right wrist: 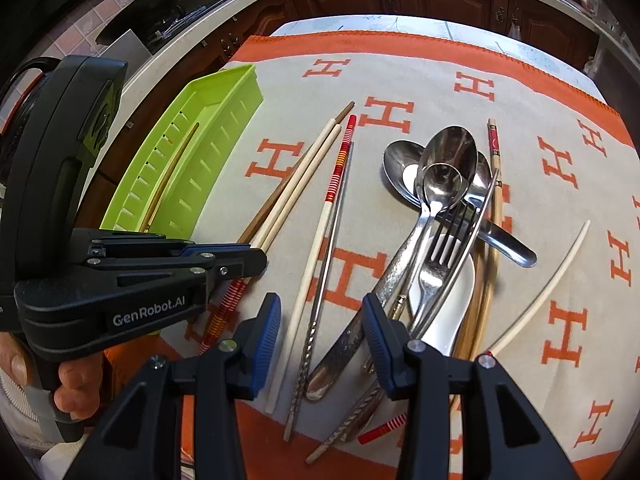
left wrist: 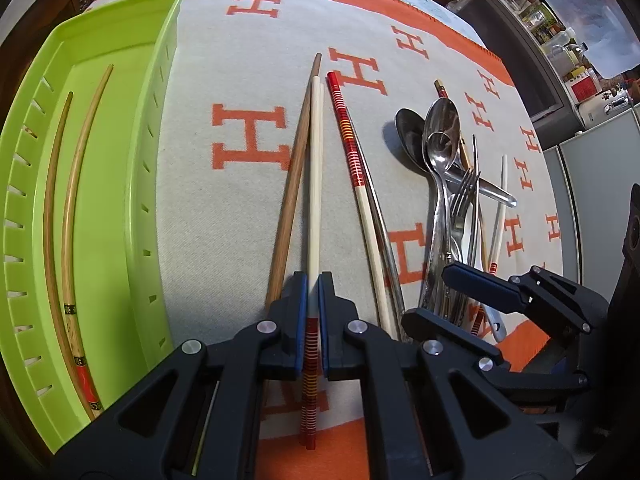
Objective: Organize utensils
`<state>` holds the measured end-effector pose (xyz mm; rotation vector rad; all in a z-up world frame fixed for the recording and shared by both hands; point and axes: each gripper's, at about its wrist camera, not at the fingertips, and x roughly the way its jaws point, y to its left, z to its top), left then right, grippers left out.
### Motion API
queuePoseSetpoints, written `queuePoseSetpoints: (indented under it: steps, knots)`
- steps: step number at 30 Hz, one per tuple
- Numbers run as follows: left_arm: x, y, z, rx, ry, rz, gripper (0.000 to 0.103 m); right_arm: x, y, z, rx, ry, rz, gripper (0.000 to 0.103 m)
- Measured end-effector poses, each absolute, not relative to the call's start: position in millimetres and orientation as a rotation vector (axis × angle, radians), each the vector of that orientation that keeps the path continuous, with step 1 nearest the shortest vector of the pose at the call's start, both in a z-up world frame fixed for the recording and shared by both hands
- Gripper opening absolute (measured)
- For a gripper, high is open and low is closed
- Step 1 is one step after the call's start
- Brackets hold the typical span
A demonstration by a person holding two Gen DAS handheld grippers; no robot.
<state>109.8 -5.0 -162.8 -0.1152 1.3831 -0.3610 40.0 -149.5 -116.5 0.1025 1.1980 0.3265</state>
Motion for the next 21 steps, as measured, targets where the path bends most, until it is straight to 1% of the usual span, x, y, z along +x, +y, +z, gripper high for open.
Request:
queuePoseSetpoints:
  steps: [16, 21]
  knots:
    - [109.2, -6.4, -161.4, -0.105, 1.388, -0.347, 0.004, 39.2, -147.4, -116.7, 0.095, 1.197, 0.335, 0.042]
    - [109.2, -1.6, -156.0, -0.118, 1.361, -0.342, 0.003, 38.8, -145.8, -116.6, 0.092, 1.195, 0.34, 0.042]
